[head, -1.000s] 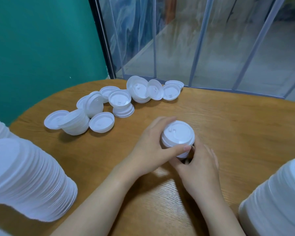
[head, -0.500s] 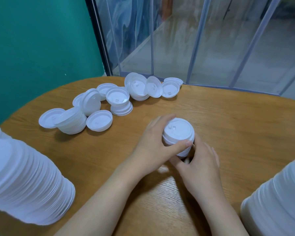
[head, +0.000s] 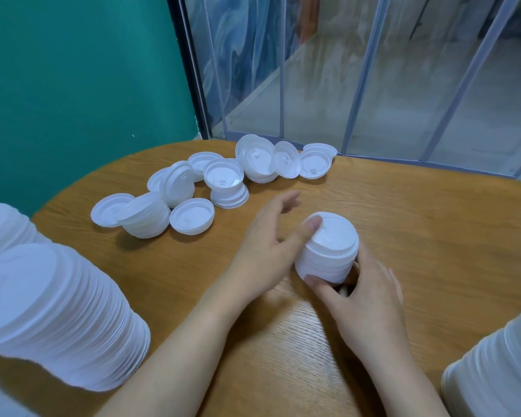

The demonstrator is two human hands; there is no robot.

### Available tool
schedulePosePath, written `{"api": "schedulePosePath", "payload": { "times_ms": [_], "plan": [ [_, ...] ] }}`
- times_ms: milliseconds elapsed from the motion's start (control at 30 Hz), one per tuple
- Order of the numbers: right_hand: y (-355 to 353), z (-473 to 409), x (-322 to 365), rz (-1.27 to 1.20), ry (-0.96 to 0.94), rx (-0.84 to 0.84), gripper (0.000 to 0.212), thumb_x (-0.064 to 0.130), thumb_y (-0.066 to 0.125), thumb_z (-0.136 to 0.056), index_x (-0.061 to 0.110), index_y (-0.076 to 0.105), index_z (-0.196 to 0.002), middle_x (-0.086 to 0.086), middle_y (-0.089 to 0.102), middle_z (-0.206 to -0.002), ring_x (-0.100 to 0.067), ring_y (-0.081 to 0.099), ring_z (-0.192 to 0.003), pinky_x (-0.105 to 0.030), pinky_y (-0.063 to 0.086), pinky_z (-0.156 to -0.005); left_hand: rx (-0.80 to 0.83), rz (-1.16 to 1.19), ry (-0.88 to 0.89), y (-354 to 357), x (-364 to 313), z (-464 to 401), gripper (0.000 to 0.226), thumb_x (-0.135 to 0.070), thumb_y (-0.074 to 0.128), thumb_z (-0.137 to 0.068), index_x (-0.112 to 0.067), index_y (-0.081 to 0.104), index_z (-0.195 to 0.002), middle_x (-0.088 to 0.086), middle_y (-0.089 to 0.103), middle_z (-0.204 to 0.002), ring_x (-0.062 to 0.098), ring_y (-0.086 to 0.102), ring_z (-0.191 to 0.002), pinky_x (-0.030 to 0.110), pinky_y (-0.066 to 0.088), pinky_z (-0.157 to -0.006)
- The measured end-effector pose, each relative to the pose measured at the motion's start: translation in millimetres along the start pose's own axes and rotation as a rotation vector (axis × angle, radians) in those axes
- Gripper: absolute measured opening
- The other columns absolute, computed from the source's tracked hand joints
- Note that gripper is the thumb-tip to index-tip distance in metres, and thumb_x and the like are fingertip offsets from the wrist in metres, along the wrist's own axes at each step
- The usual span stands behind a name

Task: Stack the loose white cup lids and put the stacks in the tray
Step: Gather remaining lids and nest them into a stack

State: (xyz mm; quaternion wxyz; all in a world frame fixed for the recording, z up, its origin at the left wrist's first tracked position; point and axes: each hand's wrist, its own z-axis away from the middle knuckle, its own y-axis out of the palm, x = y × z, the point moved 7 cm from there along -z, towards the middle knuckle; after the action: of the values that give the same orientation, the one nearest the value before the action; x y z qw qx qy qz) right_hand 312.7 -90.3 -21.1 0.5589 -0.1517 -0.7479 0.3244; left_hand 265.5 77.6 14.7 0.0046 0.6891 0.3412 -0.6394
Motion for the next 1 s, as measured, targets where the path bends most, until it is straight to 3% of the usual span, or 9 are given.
{"api": "schedulePosePath", "payload": {
  "times_ms": [100,200,300,400,567,833,1000],
  "plan": [
    [0,0,0,-0.003,-0.007,-0.003,0.056,0.054,0.084,-0.069,0.03,0.056,-0.111,0.016,0.06,-0.089,-0.017,0.055,-0.097,-0.059,0.038,-0.106,-0.259,-0.181,0.0,-35,14,-7,0.044,-0.043,0.059,-0.097,-0.02,0.058,-0.135,-0.013,0.059,-0.131,0.006,0.052,-0.126,0.031,0.039,-0.112],
    [-1,1,1,-0.01,-0.018,-0.005,0.051,0.052,0.085,-0.07,0.036,0.053,-0.106,0.018,0.056,-0.078,-0.01,0.048,-0.088,-0.059,0.038,-0.106,-0.45,-0.491,-0.04,-61,33,-4,0.034,-0.022,0.063,-0.098,-0.014,0.06,-0.131,-0.001,0.059,-0.128,0.023,0.05,-0.125,0.04,0.034,-0.109],
    [-2,1,3,-0.032,-0.011,-0.005,0.05,0.05,0.086,-0.069,0.038,0.051,-0.103,0.02,0.055,-0.076,-0.006,0.042,-0.084,-0.058,0.039,-0.105,-0.527,-0.758,-0.127,-76,54,7,0.032,-0.011,0.064,-0.091,-0.006,0.064,-0.123,0.011,0.062,-0.126,0.033,0.053,-0.123,0.046,0.038,-0.107],
    [-1,0,1,-0.016,0.004,0.011,0.054,0.055,0.082,-0.067,0.033,0.056,-0.109,0.018,0.057,-0.079,-0.009,0.044,-0.087,-0.057,0.04,-0.104,-0.5,-0.922,-0.218,-78,65,18,0.015,-0.004,0.065,-0.087,-0.009,0.066,-0.102,0.01,0.065,-0.103,0.033,0.059,-0.104,0.043,0.043,-0.094],
    [0,-1,0,0.026,-0.001,0.028,0.058,0.058,0.081,-0.067,0.028,0.059,-0.112,0.014,0.06,-0.084,-0.017,0.052,-0.093,-0.058,0.041,-0.102,-0.508,-0.949,-0.23,-81,67,17,0.018,0.002,0.069,-0.08,-0.01,0.071,-0.092,0.006,0.067,-0.087,0.03,0.061,-0.088,0.041,0.043,-0.09],
    [-1,-1,-1,0.013,-0.017,0.018,0.057,0.058,0.081,-0.068,0.032,0.058,-0.114,0.017,0.056,-0.082,-0.011,0.048,-0.091,-0.057,0.038,-0.105,-0.512,-0.82,-0.133,-75,53,23,0.01,-0.012,0.072,-0.091,-0.015,0.076,-0.099,-0.002,0.071,-0.093,0.025,0.061,-0.091,0.037,0.038,-0.094],
    [0,-1,-1,0.011,-0.003,0.018,0.059,0.059,0.082,-0.068,0.031,0.059,-0.115,0.013,0.06,-0.084,-0.014,0.052,-0.096,-0.057,0.039,-0.105,-0.466,-0.724,-0.002,-60,30,34,0.004,-0.016,0.073,-0.092,-0.019,0.071,-0.094,-0.01,0.065,-0.087,0.016,0.058,-0.087,0.025,0.029,-0.087]
  ]
}}
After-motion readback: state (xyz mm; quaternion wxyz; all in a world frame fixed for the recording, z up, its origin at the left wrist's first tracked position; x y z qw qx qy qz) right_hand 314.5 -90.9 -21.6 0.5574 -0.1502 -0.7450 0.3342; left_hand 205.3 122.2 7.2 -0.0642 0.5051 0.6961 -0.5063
